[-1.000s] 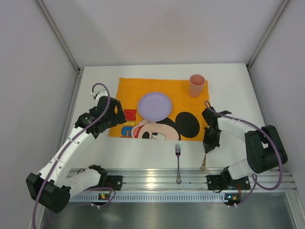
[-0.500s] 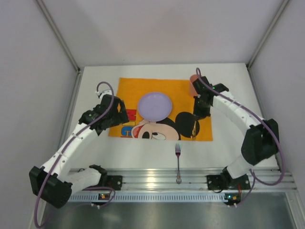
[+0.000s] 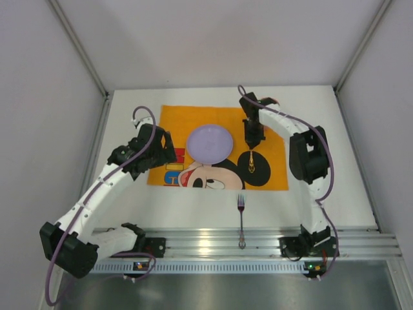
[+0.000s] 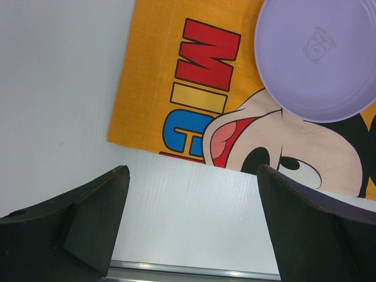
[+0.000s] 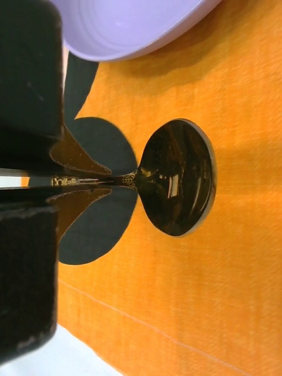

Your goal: Set the dinner table for one person

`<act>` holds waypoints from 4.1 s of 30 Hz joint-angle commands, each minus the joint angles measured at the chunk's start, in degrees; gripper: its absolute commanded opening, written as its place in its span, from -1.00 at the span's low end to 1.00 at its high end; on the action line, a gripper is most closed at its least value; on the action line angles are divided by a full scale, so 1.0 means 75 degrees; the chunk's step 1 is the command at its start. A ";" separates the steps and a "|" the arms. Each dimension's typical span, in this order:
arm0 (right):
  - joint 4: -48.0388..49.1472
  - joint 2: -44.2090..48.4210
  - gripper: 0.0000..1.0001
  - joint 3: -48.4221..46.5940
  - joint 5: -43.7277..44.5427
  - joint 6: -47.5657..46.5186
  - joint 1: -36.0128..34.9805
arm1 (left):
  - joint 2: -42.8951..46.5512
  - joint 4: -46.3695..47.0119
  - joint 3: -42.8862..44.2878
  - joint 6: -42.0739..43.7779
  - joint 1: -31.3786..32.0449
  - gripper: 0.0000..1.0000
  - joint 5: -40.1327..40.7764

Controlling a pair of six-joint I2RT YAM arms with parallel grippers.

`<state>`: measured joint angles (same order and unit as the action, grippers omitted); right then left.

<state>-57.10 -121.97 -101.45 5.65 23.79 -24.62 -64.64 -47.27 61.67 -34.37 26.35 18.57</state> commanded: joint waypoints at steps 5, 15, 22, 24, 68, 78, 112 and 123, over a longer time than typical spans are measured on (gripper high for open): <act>-0.0519 -0.0109 -0.72 -0.1017 -0.0073 -0.0289 -0.0057 | 0.0030 -0.0178 0.0250 0.0106 0.0248 0.90 0.0020; -0.0695 0.1625 -0.31 -0.0125 -0.0378 -0.0044 -0.0198 | -0.0836 0.0242 0.0250 -0.0105 0.1488 0.89 0.0056; -0.0906 0.3369 -0.32 -0.0361 -0.0356 -0.0031 -0.0256 | -0.2746 0.0782 0.0951 0.0048 0.2837 0.82 -0.0799; -0.1011 0.3699 -0.32 -0.0209 -0.0169 -0.0066 -0.0233 | -0.3566 0.0829 0.1221 0.0094 0.3327 0.81 -0.1126; -0.1468 0.8493 -0.50 0.3952 -0.2347 0.0390 0.0319 | -0.8057 -0.0330 0.3555 -0.4581 0.6354 -0.81 -0.0589; -0.1398 0.9067 -0.52 0.4328 -0.2288 0.0391 0.0142 | -0.6957 -0.2345 0.4327 -0.3893 0.6284 -1.00 0.0289; -0.1492 0.7896 -0.62 0.4069 -0.0788 0.1187 0.0623 | -0.7470 0.0723 0.5606 0.3751 -0.1521 -1.00 -0.1351; -0.1375 0.7697 -0.63 0.4175 -0.0777 0.1082 0.0623 | -0.7131 0.1474 0.4902 0.3223 -0.1720 -0.07 -0.0965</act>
<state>-69.04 -63.99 -69.36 -1.08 32.14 -20.56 -121.14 -40.27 98.72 -9.30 14.00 9.17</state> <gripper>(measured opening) 0.187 0.419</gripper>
